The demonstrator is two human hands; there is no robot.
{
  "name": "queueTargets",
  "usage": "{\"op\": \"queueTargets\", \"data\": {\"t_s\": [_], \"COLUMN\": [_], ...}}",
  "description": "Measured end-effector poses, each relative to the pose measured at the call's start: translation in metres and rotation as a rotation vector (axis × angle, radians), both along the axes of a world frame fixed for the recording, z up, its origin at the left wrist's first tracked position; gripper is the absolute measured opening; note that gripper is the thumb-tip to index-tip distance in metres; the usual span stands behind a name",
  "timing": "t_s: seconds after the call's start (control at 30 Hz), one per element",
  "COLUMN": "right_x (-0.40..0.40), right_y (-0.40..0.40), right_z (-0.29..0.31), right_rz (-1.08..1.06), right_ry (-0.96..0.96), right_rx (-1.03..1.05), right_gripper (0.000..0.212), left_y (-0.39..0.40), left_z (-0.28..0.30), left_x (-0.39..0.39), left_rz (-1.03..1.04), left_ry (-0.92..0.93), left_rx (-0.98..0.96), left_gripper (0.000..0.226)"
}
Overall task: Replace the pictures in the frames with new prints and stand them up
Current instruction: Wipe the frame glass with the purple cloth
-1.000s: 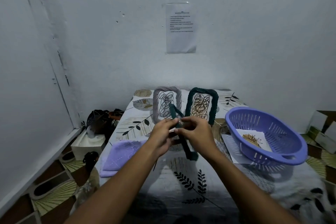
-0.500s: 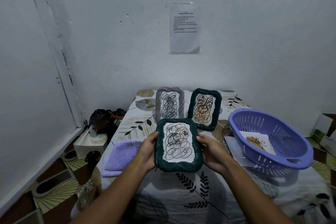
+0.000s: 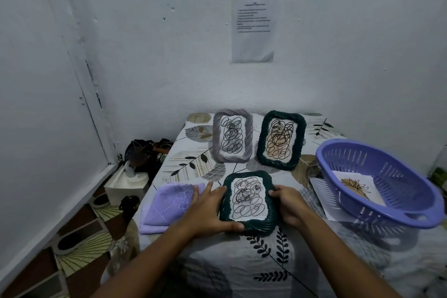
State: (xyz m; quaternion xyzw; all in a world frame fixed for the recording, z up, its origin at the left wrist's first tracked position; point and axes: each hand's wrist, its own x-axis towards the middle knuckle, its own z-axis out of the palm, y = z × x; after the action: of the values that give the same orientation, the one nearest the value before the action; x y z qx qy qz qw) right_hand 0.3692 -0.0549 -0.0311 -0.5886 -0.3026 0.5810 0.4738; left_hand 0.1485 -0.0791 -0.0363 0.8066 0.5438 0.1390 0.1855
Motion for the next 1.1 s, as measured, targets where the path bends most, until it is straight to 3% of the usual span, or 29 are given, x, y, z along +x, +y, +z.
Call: {"op": "queueTargets", "data": {"t_s": [0.27, 0.37, 0.47, 0.6, 0.7, 0.83, 0.97, 1.1], "right_x": [-0.003, 0.0, -0.001, -0.002, -0.004, -0.015, -0.046, -0.092], "right_y": [0.006, 0.01, 0.01, 0.009, 0.009, 0.0, 0.006, 0.023], "right_z": [-0.005, -0.006, -0.007, -0.011, -0.013, -0.001, 0.015, 0.027], "right_rz": [0.061, 0.088, 0.093, 0.146, 0.168, 0.191, 0.137, 0.415], "right_ry": [-0.147, -0.5, -0.778, -0.924, -1.011, -1.294, -1.153, -0.815], "right_rx": [0.013, 0.066, 0.084, 0.033, -0.02, 0.015, 0.386, 0.386], "right_gripper": [0.022, 0.012, 0.021, 0.022, 0.034, 0.041, 0.04, 0.036], "left_y": [0.015, 0.016, 0.015, 0.017, 0.018, 0.018, 0.017, 0.02], "left_z": [-0.023, -0.021, -0.02, -0.019, -0.02, -0.018, -0.011, -0.002], "left_x": [-0.003, -0.002, -0.001, 0.002, 0.002, 0.0, -0.022, -0.081], "left_rz": [-0.048, -0.058, -0.059, -0.072, -0.084, -0.08, -0.035, 0.043], "left_ry": [0.19, 0.218, 0.255, 0.31, 0.334, 0.326, 0.295, 0.291], "left_rx": [0.13, 0.161, 0.168, 0.2, 0.197, 0.12, 0.061, 0.073], "left_gripper": [0.139, 0.131, 0.128, 0.124, 0.127, 0.124, 0.13, 0.131]}}
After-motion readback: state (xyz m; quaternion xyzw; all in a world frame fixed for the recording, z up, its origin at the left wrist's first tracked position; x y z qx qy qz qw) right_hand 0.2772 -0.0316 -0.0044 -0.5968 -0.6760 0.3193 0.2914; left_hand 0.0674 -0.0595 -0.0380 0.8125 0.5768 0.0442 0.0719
